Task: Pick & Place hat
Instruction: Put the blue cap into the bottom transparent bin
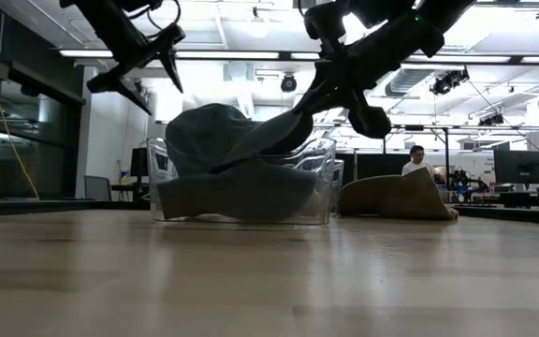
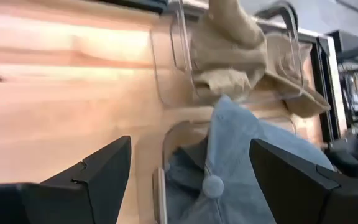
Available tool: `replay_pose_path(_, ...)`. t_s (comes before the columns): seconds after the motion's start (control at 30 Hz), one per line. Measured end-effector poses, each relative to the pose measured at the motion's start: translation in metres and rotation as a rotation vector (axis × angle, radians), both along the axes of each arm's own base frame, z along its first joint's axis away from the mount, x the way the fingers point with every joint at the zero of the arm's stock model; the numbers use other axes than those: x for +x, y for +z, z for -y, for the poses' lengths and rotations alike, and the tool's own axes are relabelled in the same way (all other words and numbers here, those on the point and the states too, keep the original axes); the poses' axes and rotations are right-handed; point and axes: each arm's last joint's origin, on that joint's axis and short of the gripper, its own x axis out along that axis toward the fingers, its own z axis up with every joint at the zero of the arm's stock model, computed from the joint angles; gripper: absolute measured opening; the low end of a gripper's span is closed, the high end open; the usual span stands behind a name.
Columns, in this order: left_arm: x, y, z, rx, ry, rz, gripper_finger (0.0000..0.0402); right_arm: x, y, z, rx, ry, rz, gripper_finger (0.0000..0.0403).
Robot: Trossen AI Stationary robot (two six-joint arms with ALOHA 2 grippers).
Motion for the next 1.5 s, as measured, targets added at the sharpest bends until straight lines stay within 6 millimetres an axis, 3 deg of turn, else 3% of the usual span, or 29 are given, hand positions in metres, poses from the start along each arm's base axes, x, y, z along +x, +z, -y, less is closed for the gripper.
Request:
replay_pose_path(0.4, -0.006, 0.008, 0.003, 0.041, 0.015, 0.044, 0.0303, -0.003, -0.004, 0.002, 0.009, -0.012, -0.047, 0.0019)
replay_pose_path(0.77, -0.007, 0.008, 0.003, 0.036, 0.014, 0.037, 0.0303, -0.005, -0.006, 0.003, -0.002, 0.020, -0.074, 0.0137)
replay_pose_path(1.0, -0.008, 0.006, 0.004, 0.026, 0.014, 0.021, 0.0303, -0.015, 0.006, 0.009, -0.001, 0.073, -0.056, 0.0187)
replay_pose_path(1.3, -0.007, 0.006, 0.004, 0.007, 0.010, 0.032, 0.0303, -0.050, 0.027, 0.018, -0.074, 0.094, -0.125, 0.0174)
replay_pose_path(1.4, -0.007, 0.006, 0.004, 0.005, 0.010, 0.033, 0.0303, -0.053, 0.034, 0.019, -0.154, 0.109, -0.087, 0.0145)
replay_pose_path(1.5, -0.007, 0.006, 0.004, 0.005, 0.010, 0.033, 0.0303, -0.052, 0.036, 0.017, -0.225, 0.163, -0.071, 0.0090)
